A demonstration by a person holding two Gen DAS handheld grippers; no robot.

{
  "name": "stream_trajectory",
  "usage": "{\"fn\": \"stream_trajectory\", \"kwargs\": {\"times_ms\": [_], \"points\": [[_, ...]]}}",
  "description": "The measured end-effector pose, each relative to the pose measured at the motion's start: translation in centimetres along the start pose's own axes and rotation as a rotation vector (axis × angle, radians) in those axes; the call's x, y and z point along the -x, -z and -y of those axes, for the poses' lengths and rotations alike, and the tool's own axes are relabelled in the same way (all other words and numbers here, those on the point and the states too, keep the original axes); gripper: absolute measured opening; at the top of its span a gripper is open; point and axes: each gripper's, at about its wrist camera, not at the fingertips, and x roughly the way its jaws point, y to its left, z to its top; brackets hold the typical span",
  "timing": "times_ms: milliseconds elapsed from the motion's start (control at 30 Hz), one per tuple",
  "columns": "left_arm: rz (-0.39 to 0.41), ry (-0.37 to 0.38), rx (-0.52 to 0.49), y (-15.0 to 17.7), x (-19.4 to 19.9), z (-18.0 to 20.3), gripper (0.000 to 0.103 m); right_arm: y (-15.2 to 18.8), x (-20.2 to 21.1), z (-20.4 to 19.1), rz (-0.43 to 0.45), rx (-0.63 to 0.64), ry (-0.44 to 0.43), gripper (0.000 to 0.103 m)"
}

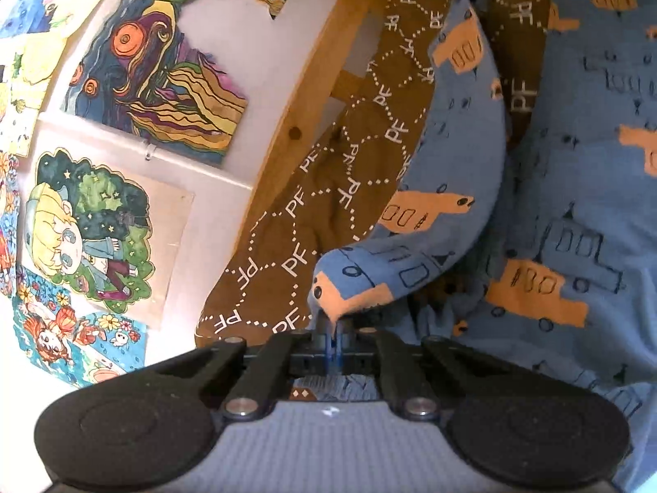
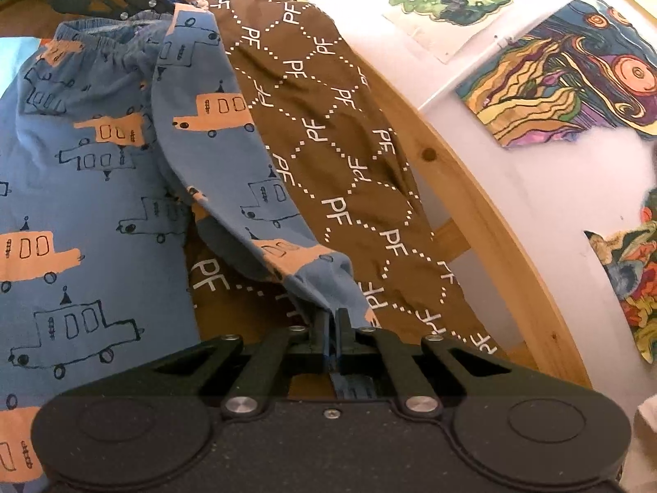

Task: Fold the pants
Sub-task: 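Lift the held hems with both grippers and carry them toward the waistband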

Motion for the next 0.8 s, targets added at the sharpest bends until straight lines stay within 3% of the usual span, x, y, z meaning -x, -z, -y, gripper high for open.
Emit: {"fn": "stream_trajectory", "kwargs": {"times_ms": [400,500,700,800], "points": [[0.005,0.101,0.092,-0.2,4.0,0.1,0.002,2.4,3.7,0.0,-0.017,-0.051,-0.002,0.000],[-0.003,0.091,0.101,-0.4,3.7,-0.1,0.002,2.9,2.8,-1.1,-0.044,0.018,0.016,0.029],[-0.040,0.108,0.198,-0.4,3.1,-1.5,0.002,3.0,0.6,-2.6,-0.039,0.179,0.037,0.042],[-0.052,0.117,0.217,-0.3,2.9,-1.7,0.002,3.0,-1.2,-3.2,-0.063,0.261,0.043,0.043]]}}
